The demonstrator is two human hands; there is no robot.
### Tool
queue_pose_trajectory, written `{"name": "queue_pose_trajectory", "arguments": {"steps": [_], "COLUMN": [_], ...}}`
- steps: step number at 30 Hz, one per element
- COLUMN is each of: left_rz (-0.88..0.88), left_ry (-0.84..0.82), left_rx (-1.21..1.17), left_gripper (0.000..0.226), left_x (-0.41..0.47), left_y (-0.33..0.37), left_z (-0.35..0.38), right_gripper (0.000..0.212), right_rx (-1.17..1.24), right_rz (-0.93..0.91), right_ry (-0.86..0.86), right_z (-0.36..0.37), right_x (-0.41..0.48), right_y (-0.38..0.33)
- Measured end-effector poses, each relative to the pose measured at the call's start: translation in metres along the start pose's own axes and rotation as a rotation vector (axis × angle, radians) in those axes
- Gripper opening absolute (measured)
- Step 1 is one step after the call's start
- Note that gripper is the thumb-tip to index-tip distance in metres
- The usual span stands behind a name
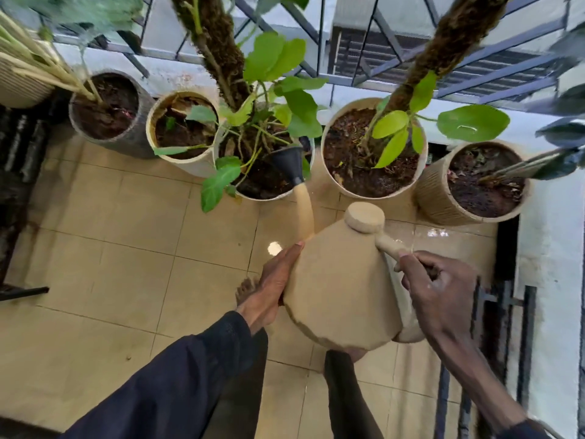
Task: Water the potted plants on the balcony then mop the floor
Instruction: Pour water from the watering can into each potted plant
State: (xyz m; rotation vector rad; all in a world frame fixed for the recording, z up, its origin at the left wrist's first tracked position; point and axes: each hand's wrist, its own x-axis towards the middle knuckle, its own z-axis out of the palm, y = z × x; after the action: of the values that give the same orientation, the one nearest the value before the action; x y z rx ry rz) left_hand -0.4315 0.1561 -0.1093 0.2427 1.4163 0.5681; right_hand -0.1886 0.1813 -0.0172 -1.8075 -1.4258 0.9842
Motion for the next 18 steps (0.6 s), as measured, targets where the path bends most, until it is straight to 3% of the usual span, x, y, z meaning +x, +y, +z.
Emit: {"name": "queue_pose_trajectory", "arguments": {"steps": [4, 9, 18], "left_rz": [-0.104, -0.186, -0.194], "left_ry": [0.039, 0.072, 0.118], "left_rx": [-0.054, -0.056, -0.026], "left_gripper": [0.053, 0.059, 0.061], "left_x": [0.0, 0.006, 0.018], "left_y": [0.0, 0.005, 0.019], "left_z": [-0.024, -0.044, -0.052], "right_gripper": [0.077, 0.086, 0.073], "right_rx": [-0.083, -0.125, -0.164], "right_rz": [0.022, 0.089, 0.142], "right_ry": [-0.037, -0.077, -0.057], "right_z": [0.026, 0.047, 0.059], "right_x": [0.005, 0.015, 0.027], "right_y": [-0.017, -0.031, -0.048]}}
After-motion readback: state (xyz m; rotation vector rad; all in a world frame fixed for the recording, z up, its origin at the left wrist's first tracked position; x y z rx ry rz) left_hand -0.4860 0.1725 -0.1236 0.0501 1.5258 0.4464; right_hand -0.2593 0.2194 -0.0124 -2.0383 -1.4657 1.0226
